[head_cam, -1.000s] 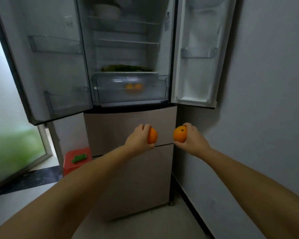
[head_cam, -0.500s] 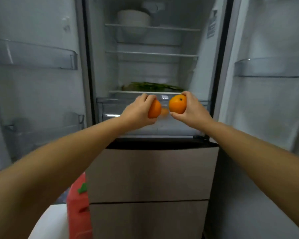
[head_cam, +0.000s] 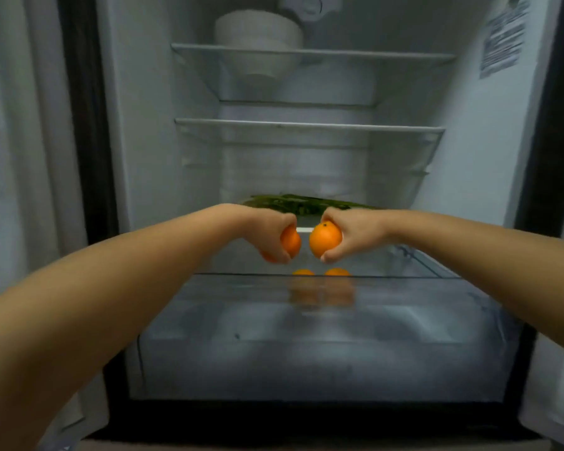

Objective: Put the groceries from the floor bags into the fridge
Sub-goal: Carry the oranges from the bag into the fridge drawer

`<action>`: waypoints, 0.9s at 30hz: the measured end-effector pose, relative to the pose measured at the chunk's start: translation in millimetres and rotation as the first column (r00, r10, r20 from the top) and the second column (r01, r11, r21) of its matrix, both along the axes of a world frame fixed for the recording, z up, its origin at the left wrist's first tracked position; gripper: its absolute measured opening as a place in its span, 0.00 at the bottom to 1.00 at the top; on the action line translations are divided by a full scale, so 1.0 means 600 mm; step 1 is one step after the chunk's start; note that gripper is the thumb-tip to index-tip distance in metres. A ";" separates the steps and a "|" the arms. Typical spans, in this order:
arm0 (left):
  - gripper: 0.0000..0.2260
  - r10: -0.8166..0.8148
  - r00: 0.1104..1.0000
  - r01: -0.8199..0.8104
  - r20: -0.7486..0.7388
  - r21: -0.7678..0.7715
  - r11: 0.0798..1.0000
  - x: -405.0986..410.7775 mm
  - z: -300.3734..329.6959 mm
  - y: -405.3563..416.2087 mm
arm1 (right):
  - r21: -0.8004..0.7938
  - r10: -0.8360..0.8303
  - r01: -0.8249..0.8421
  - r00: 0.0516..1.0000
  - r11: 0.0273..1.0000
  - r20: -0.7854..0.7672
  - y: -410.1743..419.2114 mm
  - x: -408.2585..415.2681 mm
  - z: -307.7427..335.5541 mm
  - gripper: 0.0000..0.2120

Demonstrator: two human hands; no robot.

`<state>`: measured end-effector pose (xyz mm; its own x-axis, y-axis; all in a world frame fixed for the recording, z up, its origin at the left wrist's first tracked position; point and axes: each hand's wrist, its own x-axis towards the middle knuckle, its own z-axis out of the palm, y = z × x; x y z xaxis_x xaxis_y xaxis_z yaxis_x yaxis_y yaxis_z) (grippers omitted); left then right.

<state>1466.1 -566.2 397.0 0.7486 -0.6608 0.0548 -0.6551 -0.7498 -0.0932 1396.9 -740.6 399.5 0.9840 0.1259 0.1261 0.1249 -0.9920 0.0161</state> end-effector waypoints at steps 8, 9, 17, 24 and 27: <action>0.22 0.252 0.916 -0.140 -0.311 0.341 0.930 0.142 -0.054 0.007 | -0.113 0.243 -0.282 0.930 0.953 -0.274 0.050 0.169 -0.068 0.30; 0.21 0.284 0.898 -0.163 -0.337 0.343 0.925 0.153 -0.065 0.012 | -0.097 0.267 -0.303 0.924 0.948 -0.275 0.057 0.187 -0.080 0.31; 0.31 0.383 0.833 -0.270 -0.399 0.311 0.911 0.182 -0.162 0.044 | 0.012 0.288 -0.300 0.903 0.954 -0.319 0.077 0.252 -0.192 0.35; 0.31 0.403 0.813 -0.291 -0.420 0.305 0.907 0.180 -0.172 0.042 | 0.027 0.238 -0.244 0.906 0.969 -0.350 0.067 0.241 -0.187 0.40; 0.35 0.418 0.804 -0.297 -0.422 0.324 0.898 0.177 -0.164 0.038 | -0.003 0.213 -0.234 0.892 0.972 -0.398 0.073 0.238 -0.175 0.43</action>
<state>1572.4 -543.5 298.6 0.8264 -0.2879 -0.4839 -0.3524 -0.9347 -0.0457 1539.9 -696.9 294.3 0.8973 0.3443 -0.2763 0.3494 -0.9364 -0.0322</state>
